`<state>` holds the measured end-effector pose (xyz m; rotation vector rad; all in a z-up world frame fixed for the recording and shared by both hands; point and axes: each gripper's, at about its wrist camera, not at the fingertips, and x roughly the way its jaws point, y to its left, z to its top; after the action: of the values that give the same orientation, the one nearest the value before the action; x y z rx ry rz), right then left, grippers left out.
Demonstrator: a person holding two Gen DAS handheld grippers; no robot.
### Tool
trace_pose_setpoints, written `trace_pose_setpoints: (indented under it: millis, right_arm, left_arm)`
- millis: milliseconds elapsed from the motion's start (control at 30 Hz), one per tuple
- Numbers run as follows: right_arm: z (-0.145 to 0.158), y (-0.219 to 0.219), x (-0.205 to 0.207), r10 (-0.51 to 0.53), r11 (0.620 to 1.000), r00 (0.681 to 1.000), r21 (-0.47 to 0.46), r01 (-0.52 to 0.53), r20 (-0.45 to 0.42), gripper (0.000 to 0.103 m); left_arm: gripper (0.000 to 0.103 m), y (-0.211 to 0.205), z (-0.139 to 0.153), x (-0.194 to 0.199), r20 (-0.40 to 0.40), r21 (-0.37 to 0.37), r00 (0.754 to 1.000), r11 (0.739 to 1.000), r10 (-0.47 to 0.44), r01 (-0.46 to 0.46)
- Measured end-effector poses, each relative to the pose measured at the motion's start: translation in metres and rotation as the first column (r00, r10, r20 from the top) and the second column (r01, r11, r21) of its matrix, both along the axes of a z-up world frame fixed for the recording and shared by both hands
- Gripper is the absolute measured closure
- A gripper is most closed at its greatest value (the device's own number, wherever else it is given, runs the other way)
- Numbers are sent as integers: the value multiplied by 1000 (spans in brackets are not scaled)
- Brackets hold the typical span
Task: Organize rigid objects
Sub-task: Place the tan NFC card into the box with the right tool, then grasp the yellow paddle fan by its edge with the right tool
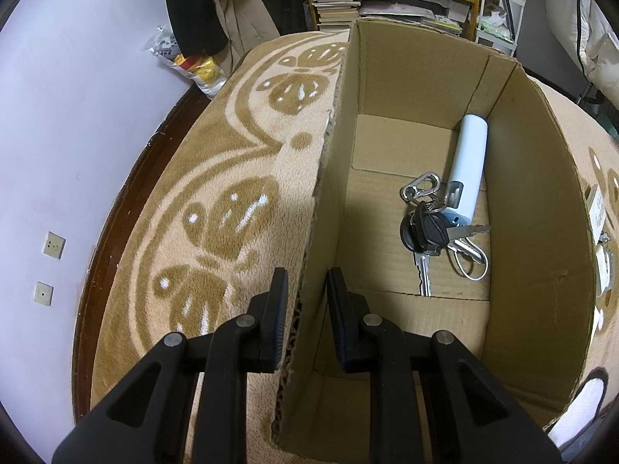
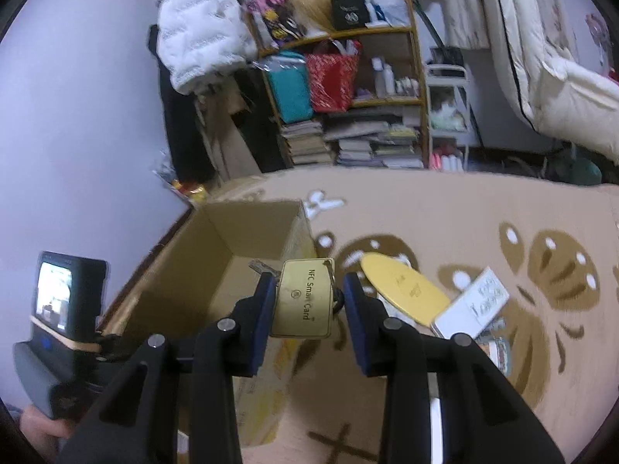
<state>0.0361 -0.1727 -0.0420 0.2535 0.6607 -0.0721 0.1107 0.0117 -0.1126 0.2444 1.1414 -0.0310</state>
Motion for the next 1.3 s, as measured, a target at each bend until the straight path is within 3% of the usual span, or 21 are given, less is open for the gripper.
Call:
trace_pose_setpoints:
  millis: [133, 367, 400, 467, 867, 1000, 1300]
  right_arm:
    - [10, 19, -4, 53, 998, 998, -24, -52, 39, 65]
    - [-3, 50, -2, 137, 990, 990, -36, -137, 9, 66]
    - [-5, 51, -2, 143, 989, 990, -39, -143, 5, 80]
    - [-7, 55, 1, 156, 987, 988, -40, -156, -8, 84]
    - [-10, 32, 1, 100, 995, 995, -4, -100, 18, 84]
    - [-11, 11, 6, 45, 999, 999, 3, -45, 5, 77]
    - [-26, -32, 19, -68, 998, 998, -5, 68, 16, 40]
  left_arm:
    - [83, -2, 0, 0, 1, 5, 1000, 1000, -2, 2]
    - [83, -1, 0, 0, 0, -1, 1000, 1000, 0, 0]
    - [83, -1, 0, 0, -1, -2, 1000, 1000, 0, 0]
    - [83, -1, 0, 0, -1, -2, 1000, 1000, 0, 0]
    - [82, 1, 1, 0, -1, -3, 1000, 1000, 3, -3]
    - [82, 1, 2, 1, -1, -3, 1000, 1000, 3, -3]
    - [82, 1, 1, 0, 0, 1, 1000, 1000, -1, 1]
